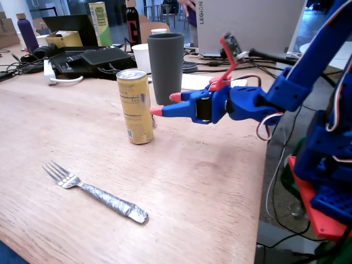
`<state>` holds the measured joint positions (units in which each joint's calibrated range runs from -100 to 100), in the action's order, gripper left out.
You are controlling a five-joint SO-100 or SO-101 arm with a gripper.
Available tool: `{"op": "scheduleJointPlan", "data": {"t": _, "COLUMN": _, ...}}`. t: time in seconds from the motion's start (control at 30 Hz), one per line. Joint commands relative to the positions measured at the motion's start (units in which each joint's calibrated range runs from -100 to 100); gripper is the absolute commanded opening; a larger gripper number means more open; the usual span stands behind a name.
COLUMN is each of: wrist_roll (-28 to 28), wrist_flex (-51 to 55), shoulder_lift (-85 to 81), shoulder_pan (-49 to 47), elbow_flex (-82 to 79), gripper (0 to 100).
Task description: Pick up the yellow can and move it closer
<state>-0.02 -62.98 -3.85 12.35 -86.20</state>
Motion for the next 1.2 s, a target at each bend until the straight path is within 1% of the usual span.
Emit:
{"op": "scheduleJointPlan", "data": {"t": 0.0, "wrist_roll": -0.39, "wrist_flex": -0.4, "shoulder_lift": 6.94, "shoulder_pan": 1.69, "elbow_flex": 10.93, "gripper": 36}}
{"op": "scheduleJointPlan", "data": {"t": 0.2, "wrist_roll": -0.44, "wrist_flex": -0.32, "shoulder_lift": 7.45, "shoulder_pan": 1.69, "elbow_flex": 11.97, "gripper": 35}}
{"op": "scheduleJointPlan", "data": {"t": 0.4, "wrist_roll": -0.44, "wrist_flex": -0.24, "shoulder_lift": 16.46, "shoulder_pan": 1.86, "elbow_flex": 25.94, "gripper": 35}}
{"op": "scheduleJointPlan", "data": {"t": 0.53, "wrist_roll": -0.44, "wrist_flex": -0.32, "shoulder_lift": 16.8, "shoulder_pan": 1.69, "elbow_flex": 25.56, "gripper": 37}}
{"op": "scheduleJointPlan", "data": {"t": 0.57, "wrist_roll": -0.44, "wrist_flex": -0.32, "shoulder_lift": 16.8, "shoulder_pan": 1.69, "elbow_flex": 25.94, "gripper": 38}}
{"op": "scheduleJointPlan", "data": {"t": 0.63, "wrist_roll": -0.44, "wrist_flex": -0.24, "shoulder_lift": 16.8, "shoulder_pan": 1.69, "elbow_flex": 25.37, "gripper": 45}}
{"op": "scheduleJointPlan", "data": {"t": 0.7, "wrist_roll": -0.44, "wrist_flex": 1.32, "shoulder_lift": 16.88, "shoulder_pan": 1.69, "elbow_flex": 25.94, "gripper": 47}}
{"op": "scheduleJointPlan", "data": {"t": 0.93, "wrist_roll": -0.54, "wrist_flex": 9.29, "shoulder_lift": 18.86, "shoulder_pan": 2.03, "elbow_flex": 37.08, "gripper": 47}}
{"op": "scheduleJointPlan", "data": {"t": 1.03, "wrist_roll": -0.59, "wrist_flex": 9.37, "shoulder_lift": 22.12, "shoulder_pan": 2.37, "elbow_flex": 41.8, "gripper": 47}}
{"op": "scheduleJointPlan", "data": {"t": 1.1, "wrist_roll": -2.25, "wrist_flex": 9.37, "shoulder_lift": 24.26, "shoulder_pan": 5.41, "elbow_flex": 43.21, "gripper": 47}}
{"op": "scheduleJointPlan", "data": {"t": 1.17, "wrist_roll": -3.08, "wrist_flex": 9.37, "shoulder_lift": 25.55, "shoulder_pan": 6.26, "elbow_flex": 44.53, "gripper": 47}}
